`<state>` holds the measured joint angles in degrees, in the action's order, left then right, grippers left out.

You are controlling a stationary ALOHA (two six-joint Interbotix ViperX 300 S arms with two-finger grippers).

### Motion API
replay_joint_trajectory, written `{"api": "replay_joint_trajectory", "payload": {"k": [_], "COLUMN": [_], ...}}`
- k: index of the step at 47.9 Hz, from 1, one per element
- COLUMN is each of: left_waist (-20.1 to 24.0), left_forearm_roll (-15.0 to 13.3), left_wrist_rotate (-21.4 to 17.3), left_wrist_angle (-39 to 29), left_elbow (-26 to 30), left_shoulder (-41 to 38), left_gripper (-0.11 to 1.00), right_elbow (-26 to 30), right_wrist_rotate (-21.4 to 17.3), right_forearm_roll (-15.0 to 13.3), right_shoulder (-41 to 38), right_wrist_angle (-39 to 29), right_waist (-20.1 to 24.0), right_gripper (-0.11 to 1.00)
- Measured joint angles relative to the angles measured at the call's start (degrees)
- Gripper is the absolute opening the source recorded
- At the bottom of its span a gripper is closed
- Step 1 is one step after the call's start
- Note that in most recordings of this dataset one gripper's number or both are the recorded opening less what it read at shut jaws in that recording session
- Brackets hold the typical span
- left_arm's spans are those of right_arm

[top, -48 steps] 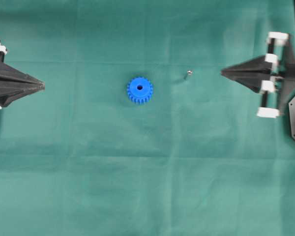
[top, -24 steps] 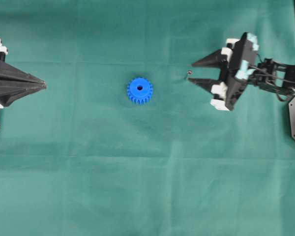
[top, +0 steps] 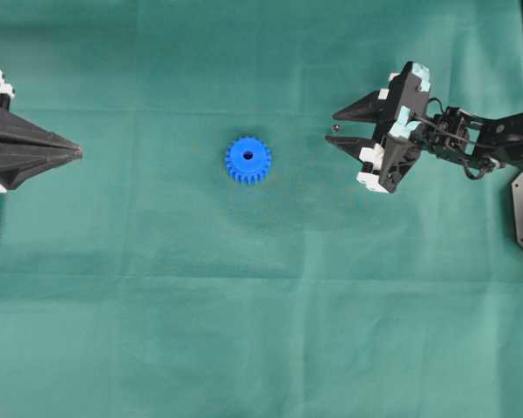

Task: Insert the shaft placed at a random location into the center hole of the small gear at another random location.
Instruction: 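Lower the right gripper and close it on the silver shaft, then carry the held shaft left over the blue gear's center hole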

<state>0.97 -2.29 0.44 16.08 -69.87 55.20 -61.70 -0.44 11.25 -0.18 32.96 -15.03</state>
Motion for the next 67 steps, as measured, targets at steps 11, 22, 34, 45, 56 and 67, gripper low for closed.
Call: {"api": "replay_joint_trajectory", "payload": {"k": [11,22,34,45,56,67], "left_waist": [-0.1,0.0,-0.1,-0.1,0.5,1.3], "left_forearm_roll": [0.0,0.0,-0.1,-0.1,0.0,-0.1], "left_wrist_rotate": [0.0,0.0,0.0,0.0,0.0,0.0], "left_wrist_angle": [0.0,-0.4,-0.4,-0.4,-0.4,-0.4], "left_elbow": [0.0,0.0,-0.1,-0.1,0.0,-0.1], "left_shoulder": [0.1,0.2,0.2,0.2,0.2,0.2], "left_gripper": [0.0,0.0,0.0,0.0,0.0,0.0], "right_elbow": [0.0,0.3,2.5,5.2,11.5,19.3], "right_wrist_rotate": [-0.2,-0.4,0.3,0.7,0.7,0.8], "right_forearm_roll": [-0.2,-0.2,-0.1,-0.3,-0.4,-0.8], "right_shoulder": [0.0,3.6,14.4,15.9,9.3,2.5], "right_wrist_angle": [0.1,-2.0,-12.0,-16.5,-16.8,-18.4], "right_waist": [1.2,1.8,1.1,1.3,3.9,4.9], "right_gripper": [0.15,0.15,0.15,0.15,0.15,0.15]}}
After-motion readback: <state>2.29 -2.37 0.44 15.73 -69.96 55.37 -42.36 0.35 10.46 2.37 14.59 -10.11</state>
